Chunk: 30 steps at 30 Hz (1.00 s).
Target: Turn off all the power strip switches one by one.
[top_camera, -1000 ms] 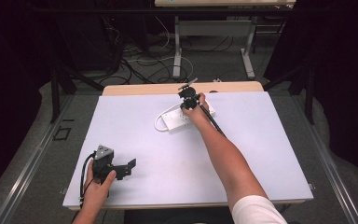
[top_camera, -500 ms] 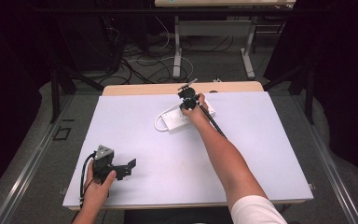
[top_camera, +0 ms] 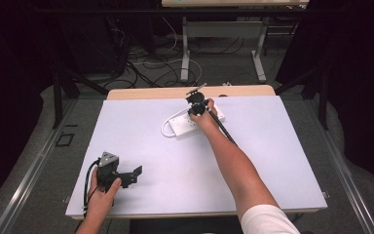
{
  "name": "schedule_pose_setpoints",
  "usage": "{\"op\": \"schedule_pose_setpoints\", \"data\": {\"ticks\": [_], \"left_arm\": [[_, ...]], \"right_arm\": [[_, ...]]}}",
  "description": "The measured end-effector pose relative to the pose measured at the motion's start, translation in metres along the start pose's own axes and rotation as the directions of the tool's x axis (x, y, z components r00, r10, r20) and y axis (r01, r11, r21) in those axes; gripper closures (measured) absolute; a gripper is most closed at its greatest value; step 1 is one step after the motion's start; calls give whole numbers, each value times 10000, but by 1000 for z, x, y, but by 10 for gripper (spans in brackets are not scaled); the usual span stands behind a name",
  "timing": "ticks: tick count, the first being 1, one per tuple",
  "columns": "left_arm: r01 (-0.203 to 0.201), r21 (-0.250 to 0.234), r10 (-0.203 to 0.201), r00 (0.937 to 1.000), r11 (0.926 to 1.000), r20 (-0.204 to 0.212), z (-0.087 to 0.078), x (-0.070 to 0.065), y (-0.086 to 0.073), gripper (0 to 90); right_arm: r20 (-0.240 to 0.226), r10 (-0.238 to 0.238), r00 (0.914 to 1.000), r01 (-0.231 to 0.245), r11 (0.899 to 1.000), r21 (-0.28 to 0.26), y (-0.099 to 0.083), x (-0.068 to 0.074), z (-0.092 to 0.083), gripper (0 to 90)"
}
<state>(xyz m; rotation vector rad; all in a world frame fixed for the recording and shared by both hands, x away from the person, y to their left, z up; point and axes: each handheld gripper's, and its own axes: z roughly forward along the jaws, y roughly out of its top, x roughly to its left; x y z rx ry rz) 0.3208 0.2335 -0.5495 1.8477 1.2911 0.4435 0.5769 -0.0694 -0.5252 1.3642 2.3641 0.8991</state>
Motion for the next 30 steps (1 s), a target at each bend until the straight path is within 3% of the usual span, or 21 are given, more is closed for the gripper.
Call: {"op": "schedule_pose_setpoints", "data": {"ticks": [5,11,12,14,16,30], "left_arm": [[-5,47,5,10000,10000,18,0,1,0,7],[21,46,-21,10000,10000,9,0,1,0,7],[17,49,-17,10000,10000,7,0,1,0,7],[20,53,-20,10000,10000,8,0,0,0,7],[17,26,-17,10000,10000,-8,0,0,0,7],[93,57,-93,10000,9999,25,0,1,-1,7]], "right_arm": [[54,-101,9999,103,9997,-217,-1,-3,0,900],[356,-20,9994,21,10000,-22,3,-11,-6,900],[463,6,9989,4,9998,-215,3,-14,-7,900],[581,-110,9983,100,9998,171,4,-18,-10,900],[620,33,9981,-23,9999,-162,3,-20,-9,900],[886,80,9960,-71,9999,-102,2,-30,-8,900]]}}
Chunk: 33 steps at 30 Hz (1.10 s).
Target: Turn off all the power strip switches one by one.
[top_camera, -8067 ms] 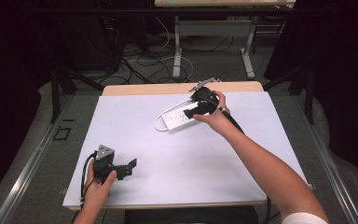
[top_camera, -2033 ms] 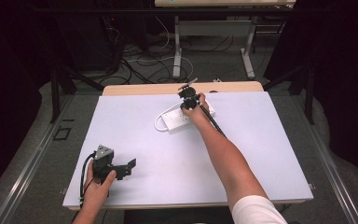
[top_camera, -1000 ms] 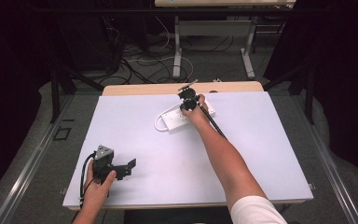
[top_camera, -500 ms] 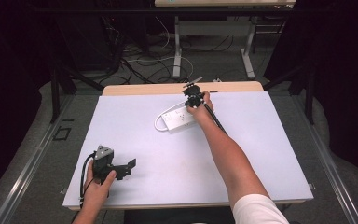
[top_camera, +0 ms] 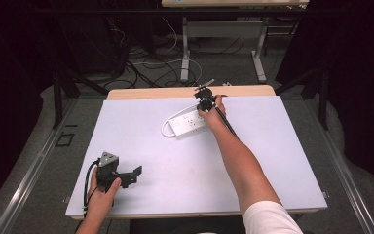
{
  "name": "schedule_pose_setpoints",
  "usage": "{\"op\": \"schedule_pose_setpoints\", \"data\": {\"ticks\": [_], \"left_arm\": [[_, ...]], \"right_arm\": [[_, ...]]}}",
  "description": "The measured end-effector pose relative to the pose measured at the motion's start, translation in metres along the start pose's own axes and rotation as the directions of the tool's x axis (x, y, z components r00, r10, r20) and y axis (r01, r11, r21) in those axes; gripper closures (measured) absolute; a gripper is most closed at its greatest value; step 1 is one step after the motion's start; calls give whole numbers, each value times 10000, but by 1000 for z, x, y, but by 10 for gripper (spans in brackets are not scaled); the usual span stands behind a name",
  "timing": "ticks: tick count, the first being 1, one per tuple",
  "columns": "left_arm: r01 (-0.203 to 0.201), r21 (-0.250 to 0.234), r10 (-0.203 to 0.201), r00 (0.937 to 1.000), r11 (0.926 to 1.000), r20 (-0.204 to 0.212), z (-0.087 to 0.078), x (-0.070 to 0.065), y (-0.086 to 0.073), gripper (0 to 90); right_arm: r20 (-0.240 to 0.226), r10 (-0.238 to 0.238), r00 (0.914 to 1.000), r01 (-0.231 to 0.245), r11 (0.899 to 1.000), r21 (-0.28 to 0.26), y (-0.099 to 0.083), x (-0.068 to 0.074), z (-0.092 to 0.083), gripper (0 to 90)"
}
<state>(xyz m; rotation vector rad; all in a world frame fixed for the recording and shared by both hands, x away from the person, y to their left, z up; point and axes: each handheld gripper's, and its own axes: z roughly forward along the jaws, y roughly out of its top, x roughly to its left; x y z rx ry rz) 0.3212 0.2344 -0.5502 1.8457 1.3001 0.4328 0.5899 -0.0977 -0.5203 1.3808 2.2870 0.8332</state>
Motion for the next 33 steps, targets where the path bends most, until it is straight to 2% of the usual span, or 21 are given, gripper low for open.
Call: {"op": "schedule_pose_setpoints", "data": {"ticks": [11,13,15,17,20,23,25,31,33], "left_arm": [[-19,24,19,10000,10000,-6,-1,0,0,7],[-25,25,25,10000,10000,-14,-1,0,0,7],[-21,20,21,10000,10000,-10,-1,0,0,7],[-15,24,15,10000,10000,-7,-1,0,0,7],[-24,21,24,10000,10000,-10,-1,0,0,7],[-24,-15,24,10000,10000,-19,-1,1,0,7],[-26,-13,26,10000,10000,-28,-1,1,0,8],[-29,-12,29,10000,10000,-37,-1,0,0,8],[-29,-10,29,10000,10000,-39,-1,0,-1,7]], "right_arm": [[-72,99,9999,-98,9999,122,-1,-3,1,900],[-235,205,9995,-206,9998,-45,-2,-3,2,900],[-277,374,9989,-370,9992,141,-2,0,2,900],[-315,151,9994,-151,9999,-16,-2,1,3,900],[-216,82,9997,-82,10000,-28,-2,1,3,900],[-390,289,9988,-294,9995,-112,-2,2,3,900],[-265,162,9995,-163,9999,-21,-2,1,3,900],[-357,333,9988,-337,9994,-110,-2,1,4,900],[-279,225,9994,-227,9997,-68,-2,1,3,900]]}}
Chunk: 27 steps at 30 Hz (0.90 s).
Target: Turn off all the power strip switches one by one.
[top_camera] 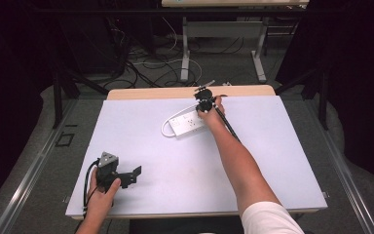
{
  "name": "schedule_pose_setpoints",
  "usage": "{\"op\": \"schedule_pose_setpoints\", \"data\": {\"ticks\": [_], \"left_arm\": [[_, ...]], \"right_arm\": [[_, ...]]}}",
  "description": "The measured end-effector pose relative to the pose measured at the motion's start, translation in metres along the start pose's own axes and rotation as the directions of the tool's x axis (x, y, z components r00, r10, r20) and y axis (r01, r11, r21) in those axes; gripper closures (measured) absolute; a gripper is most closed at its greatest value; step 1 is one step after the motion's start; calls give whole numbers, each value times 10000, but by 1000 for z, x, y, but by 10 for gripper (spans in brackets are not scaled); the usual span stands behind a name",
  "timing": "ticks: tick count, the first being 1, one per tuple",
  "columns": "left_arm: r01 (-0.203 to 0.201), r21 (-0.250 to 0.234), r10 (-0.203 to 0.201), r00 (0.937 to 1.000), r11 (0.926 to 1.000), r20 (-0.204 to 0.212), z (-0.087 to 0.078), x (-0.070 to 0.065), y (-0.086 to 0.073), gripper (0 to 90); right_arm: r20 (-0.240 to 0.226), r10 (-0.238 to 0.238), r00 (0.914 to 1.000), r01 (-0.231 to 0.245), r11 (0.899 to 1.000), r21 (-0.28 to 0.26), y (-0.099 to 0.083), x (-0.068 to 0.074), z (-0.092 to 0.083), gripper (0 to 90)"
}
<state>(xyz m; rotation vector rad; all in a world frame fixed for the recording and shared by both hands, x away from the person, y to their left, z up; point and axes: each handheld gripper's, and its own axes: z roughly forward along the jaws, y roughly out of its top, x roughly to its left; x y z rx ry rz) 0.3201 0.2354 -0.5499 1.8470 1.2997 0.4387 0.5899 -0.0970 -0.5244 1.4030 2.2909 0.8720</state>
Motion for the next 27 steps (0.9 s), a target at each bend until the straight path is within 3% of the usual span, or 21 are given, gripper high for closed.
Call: {"op": "schedule_pose_setpoints", "data": {"ticks": [12,15,19,20,21,27], "left_arm": [[48,-16,-48,10000,10000,-55,-1,0,0,8],[60,-15,-60,10000,10000,-59,-1,0,-1,8],[70,-15,-70,10000,10000,-70,-1,-1,-1,8],[59,-20,-59,10000,10000,-80,-1,0,-1,8],[69,7,-68,10000,10000,-59,-1,0,-1,8],[37,21,-36,10000,10000,-50,0,0,0,7]], "right_arm": [[-52,195,9998,-197,9994,-283,-4,-1,0,900],[20,42,10000,-41,9995,-301,-4,-1,0,900],[122,284,9995,-282,9994,-197,-4,1,0,900],[446,204,9988,-196,9996,-182,-5,0,0,900],[446,204,9988,-196,9996,-182,-5,0,0,900],[-94,434,9990,-436,9988,-241,-8,-11,-2,900]]}}
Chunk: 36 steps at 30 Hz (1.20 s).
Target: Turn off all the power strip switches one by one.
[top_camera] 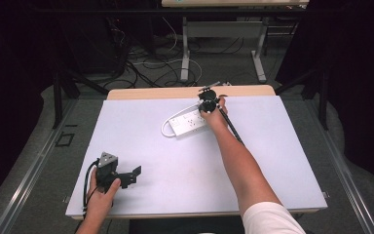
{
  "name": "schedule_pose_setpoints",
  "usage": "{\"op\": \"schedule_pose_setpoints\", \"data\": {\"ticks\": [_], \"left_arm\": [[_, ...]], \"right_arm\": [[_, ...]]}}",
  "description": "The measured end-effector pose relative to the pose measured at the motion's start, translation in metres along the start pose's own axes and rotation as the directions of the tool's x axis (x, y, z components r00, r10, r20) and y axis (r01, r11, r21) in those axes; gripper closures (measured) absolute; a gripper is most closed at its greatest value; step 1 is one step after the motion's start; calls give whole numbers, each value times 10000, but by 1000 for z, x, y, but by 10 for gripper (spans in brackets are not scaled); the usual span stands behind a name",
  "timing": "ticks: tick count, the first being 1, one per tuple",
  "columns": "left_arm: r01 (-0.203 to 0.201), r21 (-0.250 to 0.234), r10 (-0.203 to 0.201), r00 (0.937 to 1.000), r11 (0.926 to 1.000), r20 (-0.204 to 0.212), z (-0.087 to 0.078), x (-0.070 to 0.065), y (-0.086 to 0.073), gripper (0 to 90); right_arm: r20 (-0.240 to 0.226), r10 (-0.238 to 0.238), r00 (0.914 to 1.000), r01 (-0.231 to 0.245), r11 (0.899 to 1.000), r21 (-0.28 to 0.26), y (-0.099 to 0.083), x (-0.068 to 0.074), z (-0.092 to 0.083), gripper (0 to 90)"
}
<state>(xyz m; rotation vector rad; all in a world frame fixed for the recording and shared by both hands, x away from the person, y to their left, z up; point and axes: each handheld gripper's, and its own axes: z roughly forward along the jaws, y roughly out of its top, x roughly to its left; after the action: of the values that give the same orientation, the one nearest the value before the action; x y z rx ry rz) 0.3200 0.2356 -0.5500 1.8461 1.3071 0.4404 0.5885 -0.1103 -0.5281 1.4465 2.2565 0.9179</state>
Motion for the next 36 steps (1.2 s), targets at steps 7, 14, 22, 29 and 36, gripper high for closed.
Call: {"op": "schedule_pose_setpoints", "data": {"ticks": [7,14,22,29,36], "left_arm": [[-27,24,27,10000,10000,20,1,-1,0,8],[39,38,-39,10000,10000,-14,0,0,0,8],[11,42,-11,10000,10000,-21,1,0,0,8],[13,38,-13,10000,10000,-20,1,0,0,7],[28,48,-28,10000,10000,-23,1,0,0,8]], "right_arm": [[-33,-85,10000,85,10000,-4,0,0,0,900],[0,-215,9998,215,9998,-14,1,1,0,900],[171,-283,9995,284,9995,-101,4,-4,-4,880],[486,-274,9984,277,9996,-66,5,-11,-8,854],[530,-54,9986,60,9999,-114,6,-16,-10,824]]}}
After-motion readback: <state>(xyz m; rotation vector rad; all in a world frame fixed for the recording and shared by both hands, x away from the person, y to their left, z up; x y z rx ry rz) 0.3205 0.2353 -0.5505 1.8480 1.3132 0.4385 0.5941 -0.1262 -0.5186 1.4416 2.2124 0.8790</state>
